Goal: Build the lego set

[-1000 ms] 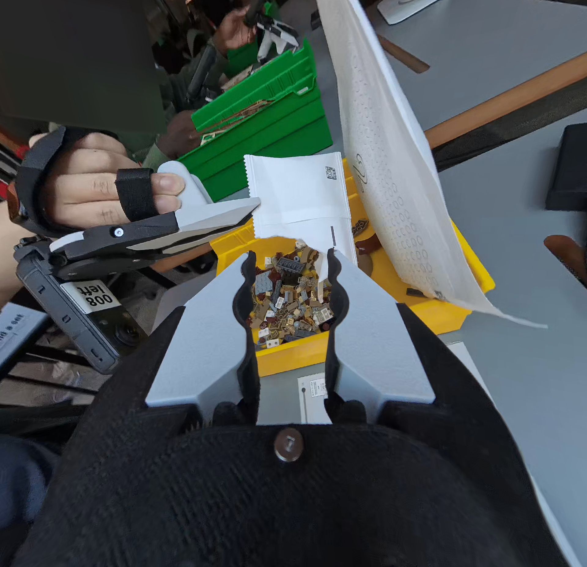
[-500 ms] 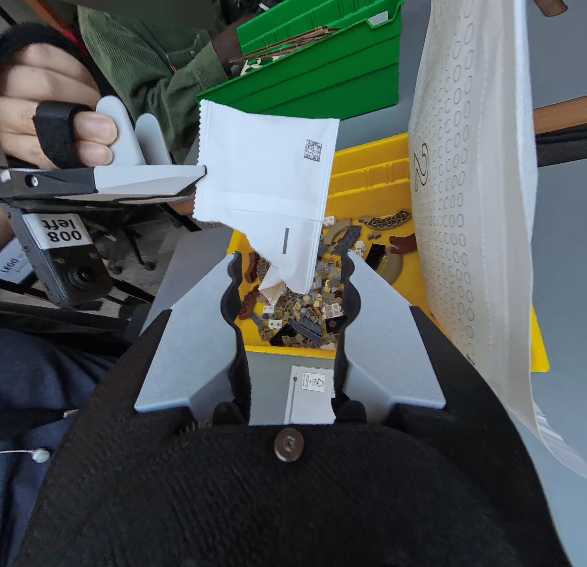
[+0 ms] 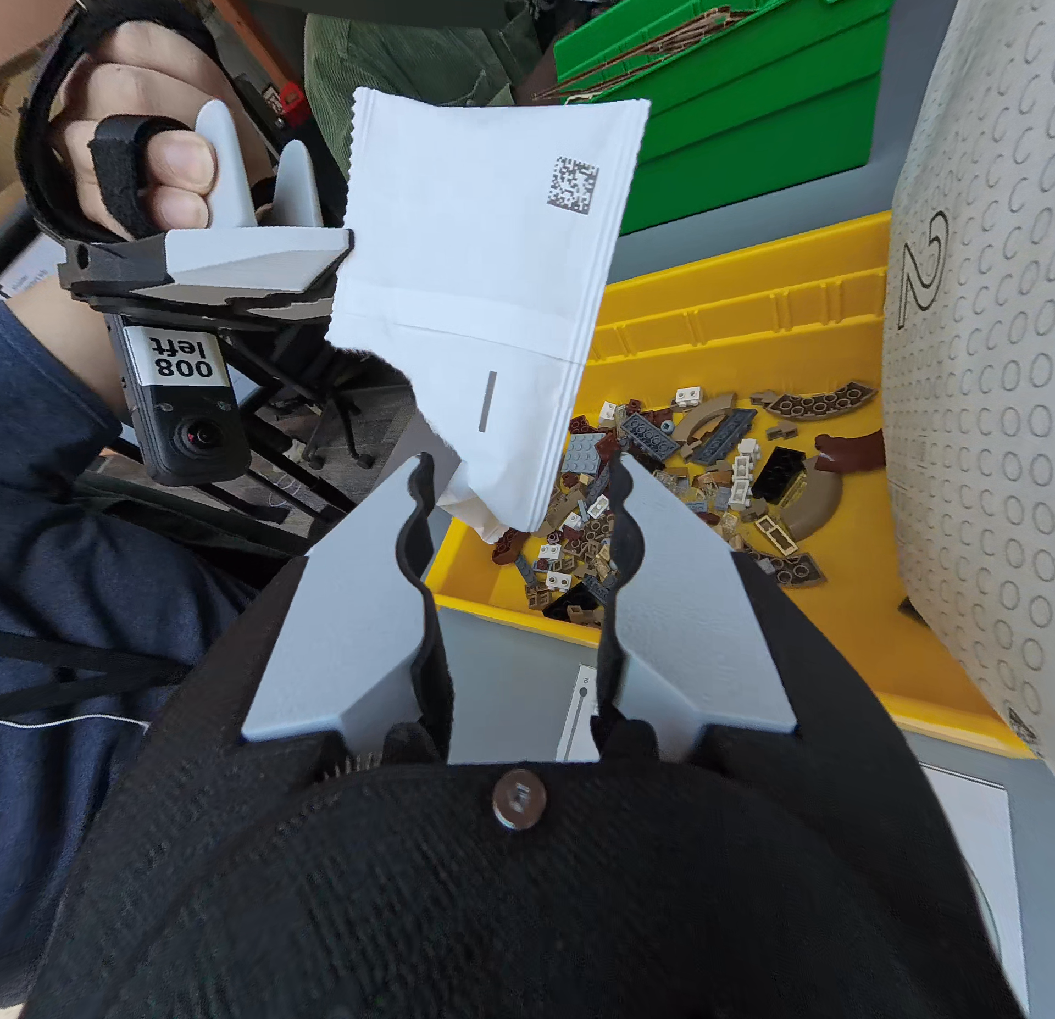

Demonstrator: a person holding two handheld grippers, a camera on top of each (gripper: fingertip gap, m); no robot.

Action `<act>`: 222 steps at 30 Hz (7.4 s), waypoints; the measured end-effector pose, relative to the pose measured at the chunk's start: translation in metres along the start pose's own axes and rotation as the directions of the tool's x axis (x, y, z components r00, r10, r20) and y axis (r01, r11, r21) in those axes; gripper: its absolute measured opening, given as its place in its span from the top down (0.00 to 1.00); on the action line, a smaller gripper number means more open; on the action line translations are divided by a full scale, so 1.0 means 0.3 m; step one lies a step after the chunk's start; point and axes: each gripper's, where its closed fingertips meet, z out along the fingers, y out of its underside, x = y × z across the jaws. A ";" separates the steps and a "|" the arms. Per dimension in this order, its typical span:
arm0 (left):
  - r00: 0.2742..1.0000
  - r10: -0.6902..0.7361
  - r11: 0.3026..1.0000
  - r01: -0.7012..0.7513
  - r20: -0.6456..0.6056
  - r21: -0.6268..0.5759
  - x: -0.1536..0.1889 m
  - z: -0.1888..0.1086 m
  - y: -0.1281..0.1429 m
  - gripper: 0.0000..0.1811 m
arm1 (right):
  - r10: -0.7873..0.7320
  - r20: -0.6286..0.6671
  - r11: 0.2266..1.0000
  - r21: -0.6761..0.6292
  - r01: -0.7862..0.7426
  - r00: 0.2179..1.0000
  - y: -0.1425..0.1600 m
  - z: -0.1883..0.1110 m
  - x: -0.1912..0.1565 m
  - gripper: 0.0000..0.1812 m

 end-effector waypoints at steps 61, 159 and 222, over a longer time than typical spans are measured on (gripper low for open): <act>-0.297 -0.789 -0.168 0.946 -0.538 -0.276 0.300 0.006 -0.033 1.00 | -0.803 -0.280 0.566 -0.637 0.524 0.527 0.115 0.020 0.176 0.77; -0.398 -0.828 -0.338 0.917 -0.396 -0.213 0.257 -0.098 -0.087 0.62 | 0.030 -0.292 0.985 -0.154 -0.078 0.956 0.101 -0.029 0.011 1.00; -0.701 -0.338 -0.808 0.558 -0.628 -0.188 0.138 -0.063 0.063 1.00 | -0.729 -0.424 0.684 -0.401 0.610 0.538 0.059 0.002 0.042 1.00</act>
